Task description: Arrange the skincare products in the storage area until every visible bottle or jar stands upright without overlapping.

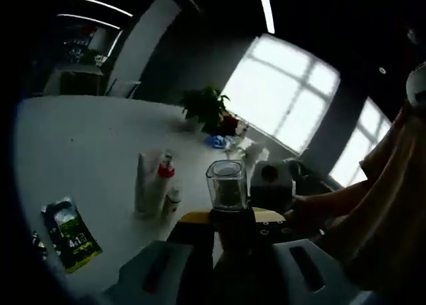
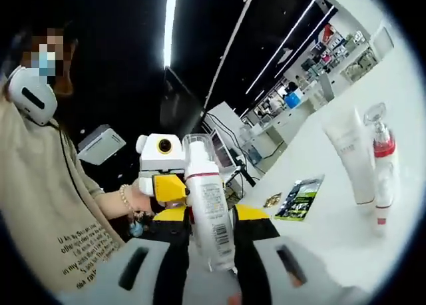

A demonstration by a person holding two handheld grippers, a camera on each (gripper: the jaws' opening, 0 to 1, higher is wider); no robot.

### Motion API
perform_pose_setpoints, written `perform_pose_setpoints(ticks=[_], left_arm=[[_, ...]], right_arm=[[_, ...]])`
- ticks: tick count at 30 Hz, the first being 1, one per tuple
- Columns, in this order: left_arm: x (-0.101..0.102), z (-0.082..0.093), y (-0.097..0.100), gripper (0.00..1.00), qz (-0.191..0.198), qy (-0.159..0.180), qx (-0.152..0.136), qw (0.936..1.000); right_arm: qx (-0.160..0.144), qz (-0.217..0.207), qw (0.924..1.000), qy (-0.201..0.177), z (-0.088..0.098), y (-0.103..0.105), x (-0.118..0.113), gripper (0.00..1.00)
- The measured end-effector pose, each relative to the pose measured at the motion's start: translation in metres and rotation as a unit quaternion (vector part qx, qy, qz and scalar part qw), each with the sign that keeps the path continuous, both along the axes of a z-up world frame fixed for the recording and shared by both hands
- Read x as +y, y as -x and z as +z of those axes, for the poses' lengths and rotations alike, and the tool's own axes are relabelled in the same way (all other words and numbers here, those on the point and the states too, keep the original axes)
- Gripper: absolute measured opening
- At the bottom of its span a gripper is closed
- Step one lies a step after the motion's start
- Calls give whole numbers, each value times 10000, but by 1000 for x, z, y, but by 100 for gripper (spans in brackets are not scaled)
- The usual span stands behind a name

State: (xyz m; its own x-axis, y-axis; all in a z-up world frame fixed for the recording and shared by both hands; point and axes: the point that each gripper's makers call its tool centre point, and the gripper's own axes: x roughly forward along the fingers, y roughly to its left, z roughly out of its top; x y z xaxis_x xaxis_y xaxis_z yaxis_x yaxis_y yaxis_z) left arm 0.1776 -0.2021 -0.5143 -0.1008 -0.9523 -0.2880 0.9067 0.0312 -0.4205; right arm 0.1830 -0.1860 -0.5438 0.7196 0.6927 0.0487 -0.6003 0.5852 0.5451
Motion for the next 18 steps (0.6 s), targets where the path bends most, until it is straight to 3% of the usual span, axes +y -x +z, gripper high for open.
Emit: perform_pose_setpoints(ticks=[2,6,10,12,16,18], left_arm=[[-2,-2,0,16,-3,-96,-115,9999],[-8,-9,-2,16,-92,-261,-673,9974],[-15,-14,-1,15,-294,-349,-1287,9906],[-18,-21,-3,15,-400,-469,-1618,9849],[-25,-29,-2,15,-517,-455,-1632,9842],[-28,-33,-2,15,-612,-463,-1618,9838]], right_arm=[[-34,-93,9993,369,-5,-3,-3,27],[-56,-276,9921,1224,-13,-8,-3,28],[-91,-629,9762,2073,-23,-15,-10,28],[-63,-889,9640,2505,-31,-18,-15,28],[24,-1294,9467,2951,-41,-20,-23,27],[84,-1307,9434,3048,-45,-19,-24,26]])
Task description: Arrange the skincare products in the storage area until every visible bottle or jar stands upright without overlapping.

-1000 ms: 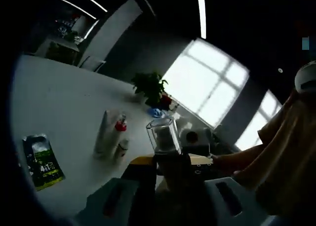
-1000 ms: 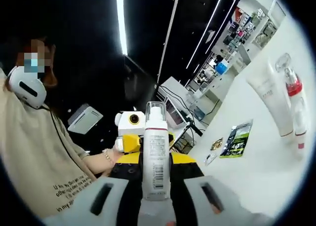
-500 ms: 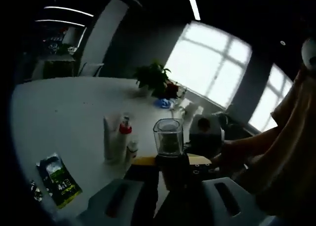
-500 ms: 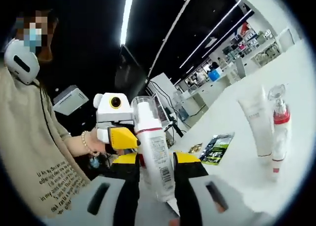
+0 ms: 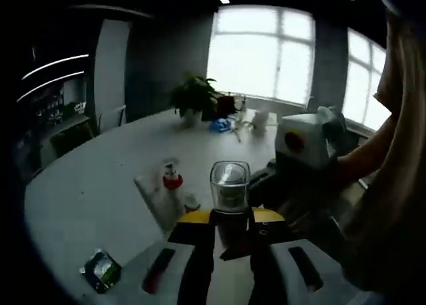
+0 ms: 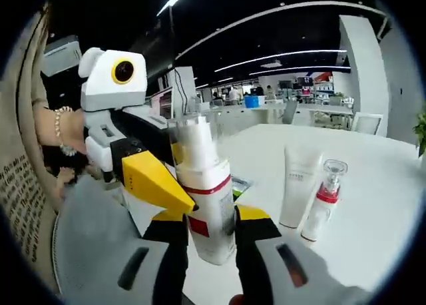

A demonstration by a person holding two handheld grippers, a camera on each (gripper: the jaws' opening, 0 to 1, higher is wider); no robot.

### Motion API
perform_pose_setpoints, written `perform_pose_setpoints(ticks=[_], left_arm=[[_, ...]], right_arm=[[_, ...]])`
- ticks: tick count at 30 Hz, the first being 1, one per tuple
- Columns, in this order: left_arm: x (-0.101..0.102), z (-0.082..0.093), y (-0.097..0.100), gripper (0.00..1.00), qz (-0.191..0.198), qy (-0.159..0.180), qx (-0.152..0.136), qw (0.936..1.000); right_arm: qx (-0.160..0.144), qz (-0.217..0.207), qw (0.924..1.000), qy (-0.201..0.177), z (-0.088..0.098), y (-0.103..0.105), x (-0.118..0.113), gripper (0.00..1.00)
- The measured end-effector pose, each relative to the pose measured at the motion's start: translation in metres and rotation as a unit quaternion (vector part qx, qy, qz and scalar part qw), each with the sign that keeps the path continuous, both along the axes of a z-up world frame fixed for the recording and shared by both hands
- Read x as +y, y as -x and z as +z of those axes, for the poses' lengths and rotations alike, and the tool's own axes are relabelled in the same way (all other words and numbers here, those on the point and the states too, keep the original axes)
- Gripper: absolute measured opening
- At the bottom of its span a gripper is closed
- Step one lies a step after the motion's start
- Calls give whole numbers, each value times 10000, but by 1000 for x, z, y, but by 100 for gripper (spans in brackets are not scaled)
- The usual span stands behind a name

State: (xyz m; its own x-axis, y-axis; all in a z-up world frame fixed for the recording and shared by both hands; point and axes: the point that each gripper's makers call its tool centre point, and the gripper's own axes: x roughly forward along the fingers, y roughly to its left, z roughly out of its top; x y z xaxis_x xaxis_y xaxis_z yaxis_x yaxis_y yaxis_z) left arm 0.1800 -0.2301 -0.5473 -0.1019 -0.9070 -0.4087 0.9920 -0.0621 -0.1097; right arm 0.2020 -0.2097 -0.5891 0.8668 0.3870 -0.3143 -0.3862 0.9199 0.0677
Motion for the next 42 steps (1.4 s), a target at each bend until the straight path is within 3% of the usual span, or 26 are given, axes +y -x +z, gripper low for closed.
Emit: perform_pose_setpoints(ticks=[9,20,26,34,42], left_arm=[[-11,-20,-2,15,-505,-132,-533,9972],[-28,-54,-23,15,-749,-55,-651,9950],[-38,-76,-38,15,-851,-85,-548,9948],[-51,-89,-57,15,-890,-2,-533,9946],[-63,-101,-63,15,-1065,-1,-629,9923]], right_arm=[[204,-619,9977,184,-18,0,-19,27],[556,-1150,9917,132,-39,15,-46,39],[766,-1346,9879,108,-53,21,-61,45],[981,-1501,9838,27,-65,22,-73,56],[1150,-1577,9808,-22,-75,27,-83,64]])
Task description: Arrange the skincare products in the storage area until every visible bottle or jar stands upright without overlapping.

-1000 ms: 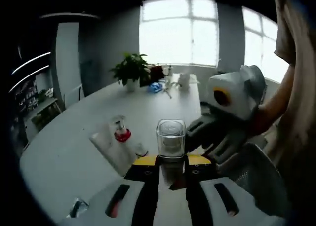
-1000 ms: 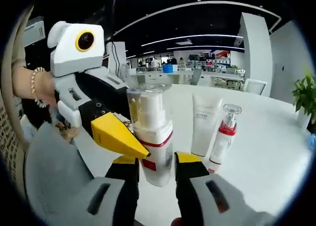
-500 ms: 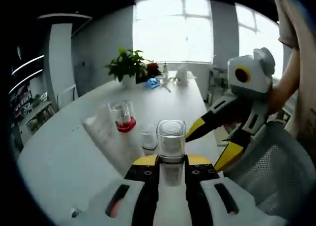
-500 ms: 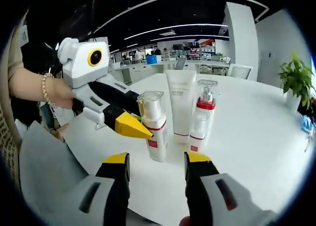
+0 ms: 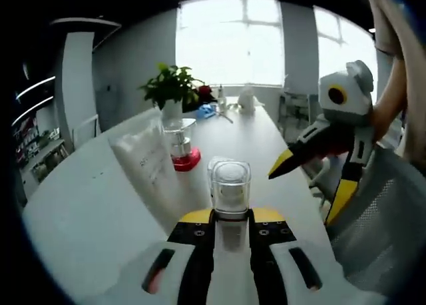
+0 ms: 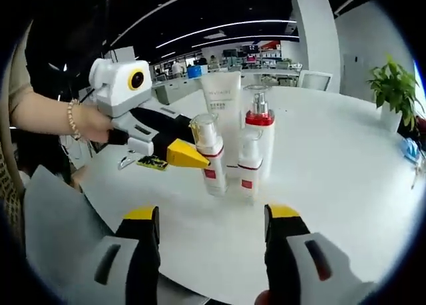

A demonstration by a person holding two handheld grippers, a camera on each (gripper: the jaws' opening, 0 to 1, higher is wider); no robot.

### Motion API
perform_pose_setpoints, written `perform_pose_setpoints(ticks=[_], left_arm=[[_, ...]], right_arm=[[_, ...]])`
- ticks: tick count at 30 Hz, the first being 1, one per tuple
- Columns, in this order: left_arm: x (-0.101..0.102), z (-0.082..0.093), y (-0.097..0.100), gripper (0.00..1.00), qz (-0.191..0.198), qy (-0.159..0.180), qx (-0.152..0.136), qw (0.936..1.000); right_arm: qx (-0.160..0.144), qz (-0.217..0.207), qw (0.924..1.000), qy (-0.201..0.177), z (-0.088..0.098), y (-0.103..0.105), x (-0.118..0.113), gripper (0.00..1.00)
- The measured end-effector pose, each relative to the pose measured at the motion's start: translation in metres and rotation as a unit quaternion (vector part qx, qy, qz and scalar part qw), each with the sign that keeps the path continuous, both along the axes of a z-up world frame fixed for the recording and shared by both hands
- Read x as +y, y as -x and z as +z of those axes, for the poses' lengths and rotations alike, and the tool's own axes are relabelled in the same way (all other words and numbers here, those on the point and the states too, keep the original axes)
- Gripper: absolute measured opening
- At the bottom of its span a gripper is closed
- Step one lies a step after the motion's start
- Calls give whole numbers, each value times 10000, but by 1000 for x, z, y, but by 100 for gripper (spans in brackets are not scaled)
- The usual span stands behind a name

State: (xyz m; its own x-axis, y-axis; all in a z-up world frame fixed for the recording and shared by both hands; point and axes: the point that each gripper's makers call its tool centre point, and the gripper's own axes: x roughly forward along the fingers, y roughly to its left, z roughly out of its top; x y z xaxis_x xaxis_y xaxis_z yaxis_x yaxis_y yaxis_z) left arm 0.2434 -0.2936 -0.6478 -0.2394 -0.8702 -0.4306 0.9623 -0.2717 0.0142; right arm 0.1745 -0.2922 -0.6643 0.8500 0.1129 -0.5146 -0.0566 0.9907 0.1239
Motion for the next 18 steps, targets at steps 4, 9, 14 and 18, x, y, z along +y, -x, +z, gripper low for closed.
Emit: perform_pose_setpoints(ticks=[4,9,14,18], left_arm=[[-4,-6,-3,15,-22,-6,57,10000],[-7,-12,-3,15,-54,-26,76,10000],[-9,-14,-4,16,-67,-6,95,9999],[-11,-17,-5,16,-57,6,136,9999]], right_arm=[[69,-86,9999,-8,-3,4,-6,65],[150,-152,9998,-17,-9,9,-12,66],[222,-241,9994,-70,-13,14,-15,67],[259,-293,9992,-99,-16,17,-17,68]])
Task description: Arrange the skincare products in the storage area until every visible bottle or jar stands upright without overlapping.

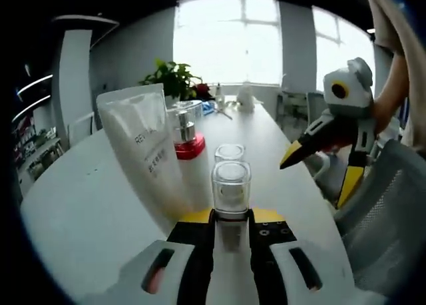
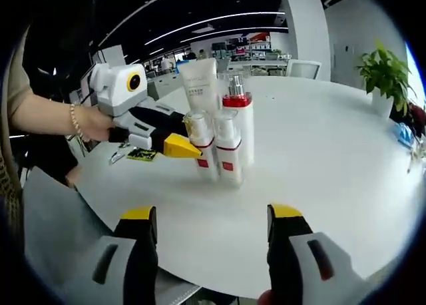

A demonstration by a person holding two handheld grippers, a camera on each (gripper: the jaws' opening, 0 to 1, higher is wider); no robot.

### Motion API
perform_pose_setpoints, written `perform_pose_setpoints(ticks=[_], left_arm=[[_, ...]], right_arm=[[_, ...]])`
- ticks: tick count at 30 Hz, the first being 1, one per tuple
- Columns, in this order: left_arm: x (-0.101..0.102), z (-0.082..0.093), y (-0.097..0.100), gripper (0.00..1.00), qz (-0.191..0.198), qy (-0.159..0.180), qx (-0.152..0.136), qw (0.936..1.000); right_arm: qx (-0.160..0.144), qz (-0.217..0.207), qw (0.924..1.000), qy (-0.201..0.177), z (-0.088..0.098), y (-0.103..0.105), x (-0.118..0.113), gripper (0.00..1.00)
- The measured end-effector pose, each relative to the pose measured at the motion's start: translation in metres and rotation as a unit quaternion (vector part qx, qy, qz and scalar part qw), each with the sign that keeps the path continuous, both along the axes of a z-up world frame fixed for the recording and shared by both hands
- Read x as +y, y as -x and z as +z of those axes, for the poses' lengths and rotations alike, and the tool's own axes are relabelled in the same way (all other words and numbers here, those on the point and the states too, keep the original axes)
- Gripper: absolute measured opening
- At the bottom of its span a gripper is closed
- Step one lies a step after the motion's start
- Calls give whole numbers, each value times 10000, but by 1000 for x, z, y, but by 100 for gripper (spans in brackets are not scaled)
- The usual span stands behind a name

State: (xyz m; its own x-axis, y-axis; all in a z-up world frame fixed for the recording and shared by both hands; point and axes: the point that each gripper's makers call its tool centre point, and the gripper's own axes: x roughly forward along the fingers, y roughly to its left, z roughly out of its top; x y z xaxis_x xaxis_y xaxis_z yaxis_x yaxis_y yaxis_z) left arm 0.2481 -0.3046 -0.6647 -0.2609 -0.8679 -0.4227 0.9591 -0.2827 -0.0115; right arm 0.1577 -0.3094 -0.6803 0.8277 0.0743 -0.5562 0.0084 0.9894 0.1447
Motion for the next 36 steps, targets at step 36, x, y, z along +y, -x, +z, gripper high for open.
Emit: perform_pose_setpoints(ticks=[36], left_arm=[[13,13,4,32,51,-83,-96,9999]], right_arm=[[3,156,9999,42,5,-3,9,69]])
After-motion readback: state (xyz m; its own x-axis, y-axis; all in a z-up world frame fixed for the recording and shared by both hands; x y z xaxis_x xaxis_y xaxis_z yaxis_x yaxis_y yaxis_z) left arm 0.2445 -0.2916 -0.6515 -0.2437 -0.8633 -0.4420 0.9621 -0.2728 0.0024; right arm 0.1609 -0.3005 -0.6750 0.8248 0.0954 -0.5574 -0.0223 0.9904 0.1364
